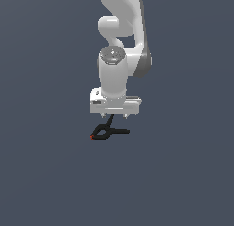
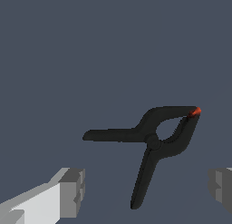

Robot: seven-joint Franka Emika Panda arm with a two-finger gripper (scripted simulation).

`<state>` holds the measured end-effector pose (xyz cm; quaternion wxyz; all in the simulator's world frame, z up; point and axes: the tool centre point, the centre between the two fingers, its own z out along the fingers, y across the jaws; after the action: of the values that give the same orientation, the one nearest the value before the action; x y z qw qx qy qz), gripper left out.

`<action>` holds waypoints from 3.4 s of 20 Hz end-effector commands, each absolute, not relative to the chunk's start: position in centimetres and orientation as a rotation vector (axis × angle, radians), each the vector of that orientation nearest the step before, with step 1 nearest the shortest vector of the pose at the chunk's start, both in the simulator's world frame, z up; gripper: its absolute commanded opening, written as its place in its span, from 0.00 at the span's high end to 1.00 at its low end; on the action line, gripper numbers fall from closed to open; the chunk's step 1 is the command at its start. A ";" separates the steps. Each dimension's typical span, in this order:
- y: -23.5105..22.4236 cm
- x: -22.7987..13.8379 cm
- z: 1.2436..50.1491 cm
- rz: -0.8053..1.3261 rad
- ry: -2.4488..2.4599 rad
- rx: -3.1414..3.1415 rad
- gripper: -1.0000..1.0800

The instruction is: Pick up the object and move it to a goal position.

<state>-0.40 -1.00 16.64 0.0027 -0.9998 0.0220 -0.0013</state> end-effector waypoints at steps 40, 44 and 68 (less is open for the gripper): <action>1.0 -0.3 11.9 0.074 1.019 -2.833 0.38; 1.4 -0.3 10.8 0.099 1.206 -2.734 0.38; 3.0 -0.5 5.5 0.246 2.040 -2.090 0.38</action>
<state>-0.53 2.97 5.63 0.1046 -0.7184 0.6829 0.0818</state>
